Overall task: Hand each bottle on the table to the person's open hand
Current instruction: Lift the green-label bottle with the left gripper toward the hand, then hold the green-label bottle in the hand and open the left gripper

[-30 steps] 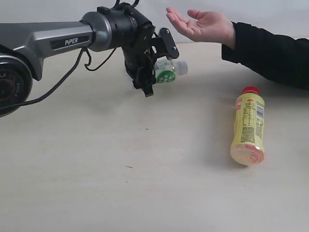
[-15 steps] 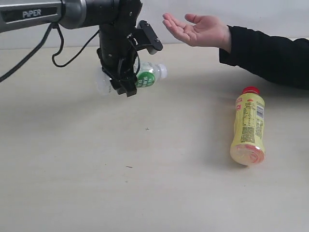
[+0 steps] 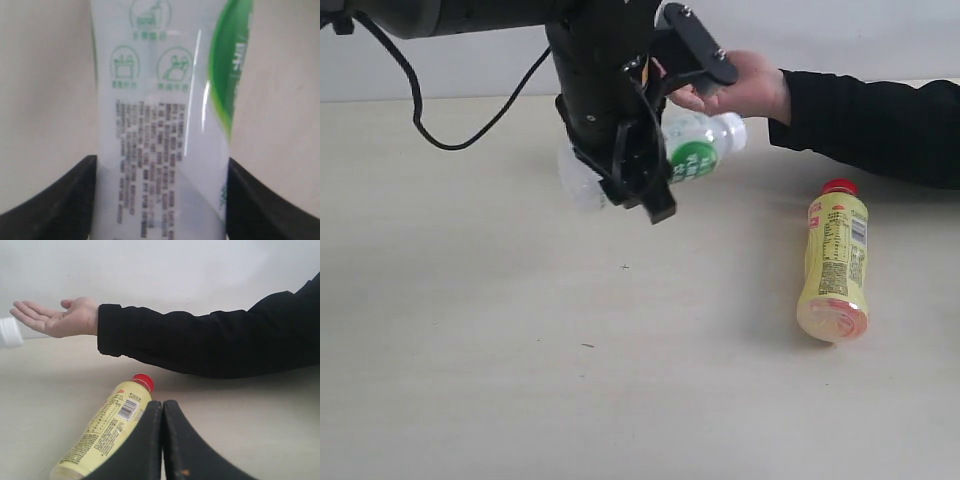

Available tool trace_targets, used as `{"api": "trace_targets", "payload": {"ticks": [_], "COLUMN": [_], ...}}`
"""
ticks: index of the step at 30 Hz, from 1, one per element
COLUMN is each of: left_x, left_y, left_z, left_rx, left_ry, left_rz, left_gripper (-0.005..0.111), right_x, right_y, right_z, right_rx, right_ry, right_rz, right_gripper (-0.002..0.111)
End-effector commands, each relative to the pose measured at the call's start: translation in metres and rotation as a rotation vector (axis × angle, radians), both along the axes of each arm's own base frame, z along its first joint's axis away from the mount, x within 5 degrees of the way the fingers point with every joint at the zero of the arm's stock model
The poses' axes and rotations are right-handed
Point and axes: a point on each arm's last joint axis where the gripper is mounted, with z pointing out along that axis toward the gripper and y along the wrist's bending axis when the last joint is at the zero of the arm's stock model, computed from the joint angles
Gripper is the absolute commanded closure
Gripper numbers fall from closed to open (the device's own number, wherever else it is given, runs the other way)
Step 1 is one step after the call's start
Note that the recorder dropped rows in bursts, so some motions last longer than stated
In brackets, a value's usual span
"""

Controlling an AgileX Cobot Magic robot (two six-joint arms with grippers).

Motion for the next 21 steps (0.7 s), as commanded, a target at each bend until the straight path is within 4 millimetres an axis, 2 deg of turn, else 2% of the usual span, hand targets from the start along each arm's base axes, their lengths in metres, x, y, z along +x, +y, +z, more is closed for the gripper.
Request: {"api": "trace_targets", "payload": {"ticks": [1,6,13,18,21], "left_x": [-0.007,-0.002,0.013,0.034,0.051], "left_y": [-0.016,-0.027,-0.049,-0.062,-0.063], "left_z": [0.017,0.024,0.042,0.04,0.033], "left_rx": [-0.213,-0.379,-0.516,-0.677,-0.731], "left_ry": [-0.042,-0.03,-0.054,-0.032,-0.008], "left_rz": [0.186,0.392,0.429,0.545,0.624], "left_gripper": [0.107,0.107,0.107,0.107,0.107], "right_x": [0.0,0.0,0.0,0.0,0.0], "right_y": [0.0,0.0,0.0,0.0,0.0], "right_z": [-0.001,-0.001,-0.001,-0.001,-0.001], "right_rx": [-0.006,-0.006,-0.006,-0.006,-0.006], "right_ry": [-0.006,-0.006,-0.006,-0.006,-0.006], "right_rz": [-0.004,-0.004,-0.004,-0.004,-0.004], "right_gripper": [0.108,0.108,0.108,0.108,0.108]}}
